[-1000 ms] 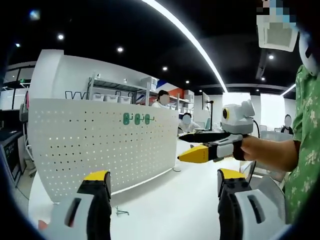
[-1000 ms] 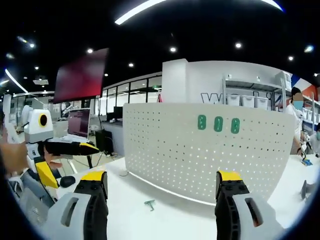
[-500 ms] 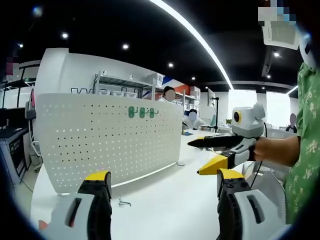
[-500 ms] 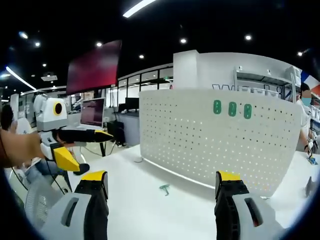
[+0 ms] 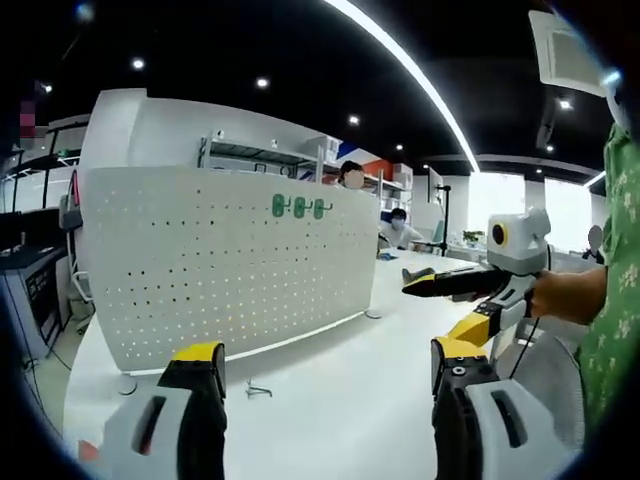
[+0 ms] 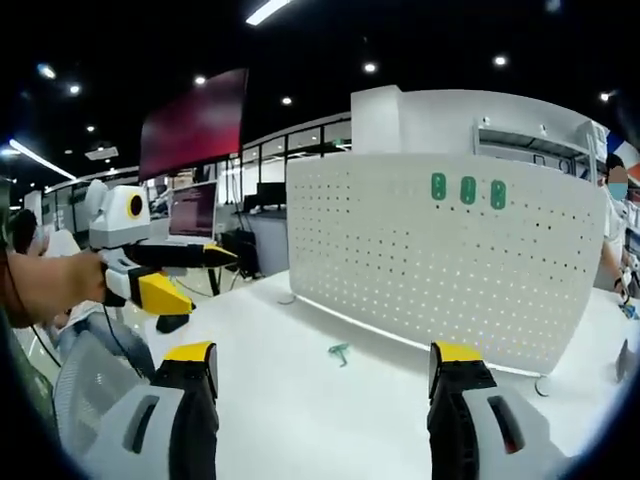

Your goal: Insert the hook assembly into the mounting plate slot until the hook locks in place.

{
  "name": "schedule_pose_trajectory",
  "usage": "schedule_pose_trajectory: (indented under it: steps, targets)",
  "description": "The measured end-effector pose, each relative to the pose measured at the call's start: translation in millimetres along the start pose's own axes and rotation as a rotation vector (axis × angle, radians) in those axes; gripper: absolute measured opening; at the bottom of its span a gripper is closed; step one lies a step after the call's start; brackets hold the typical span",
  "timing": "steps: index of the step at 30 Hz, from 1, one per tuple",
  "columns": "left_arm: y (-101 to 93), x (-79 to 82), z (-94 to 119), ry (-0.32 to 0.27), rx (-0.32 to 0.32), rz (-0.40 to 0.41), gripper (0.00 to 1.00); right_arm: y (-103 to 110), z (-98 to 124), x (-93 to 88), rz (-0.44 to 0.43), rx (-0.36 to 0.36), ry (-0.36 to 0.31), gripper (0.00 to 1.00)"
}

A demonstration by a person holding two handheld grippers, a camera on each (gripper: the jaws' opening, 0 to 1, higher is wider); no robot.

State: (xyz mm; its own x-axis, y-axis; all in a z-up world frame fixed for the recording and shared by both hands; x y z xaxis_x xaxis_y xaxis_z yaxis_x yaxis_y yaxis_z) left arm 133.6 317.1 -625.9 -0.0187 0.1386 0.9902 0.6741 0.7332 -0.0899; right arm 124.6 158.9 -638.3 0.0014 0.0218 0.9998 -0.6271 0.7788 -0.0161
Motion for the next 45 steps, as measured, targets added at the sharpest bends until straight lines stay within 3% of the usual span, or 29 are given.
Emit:
schedule_pose_trajectory:
  steps: [10,22,39,45]
  targets:
    - [21.1,-19.6,-14,0.047,0.02,-0.002,0.77,-4,-5,-4.8,-0.007,-0.008,0.011,0.87]
    - [48.6,-67.6,-37,0.152,0.021,-0.011,0.64,-7,-17,-16.7,-0.02,-0.011,0.046,0.86]
    - [76.1,-106.8,-67,0.244,0.044,-0.029,0.45,-19,-25,-26.0,-0.034,-0.028,0.066,0.84]
    - [86.5,-124.6,-77,0.269,0.055,-0.017,0.43,-23,-29,-29.0,-0.038,-0.033,0.072,0.84]
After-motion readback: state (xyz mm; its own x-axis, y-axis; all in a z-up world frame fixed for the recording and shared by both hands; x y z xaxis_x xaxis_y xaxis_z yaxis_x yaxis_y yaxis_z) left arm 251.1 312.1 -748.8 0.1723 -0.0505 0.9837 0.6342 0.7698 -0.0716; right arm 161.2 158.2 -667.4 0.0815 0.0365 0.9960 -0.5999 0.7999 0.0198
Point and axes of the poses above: the point that each gripper's makers call its tool centre point, and the gripper's own axes: z roughly backward along the fingers, y roughly to its left, x roughly out of its top, the point moved 3 cm from there along z, roughly backward along the fingers, and after that the axes turned 14 degrees about -y, right-handed, at the moved point
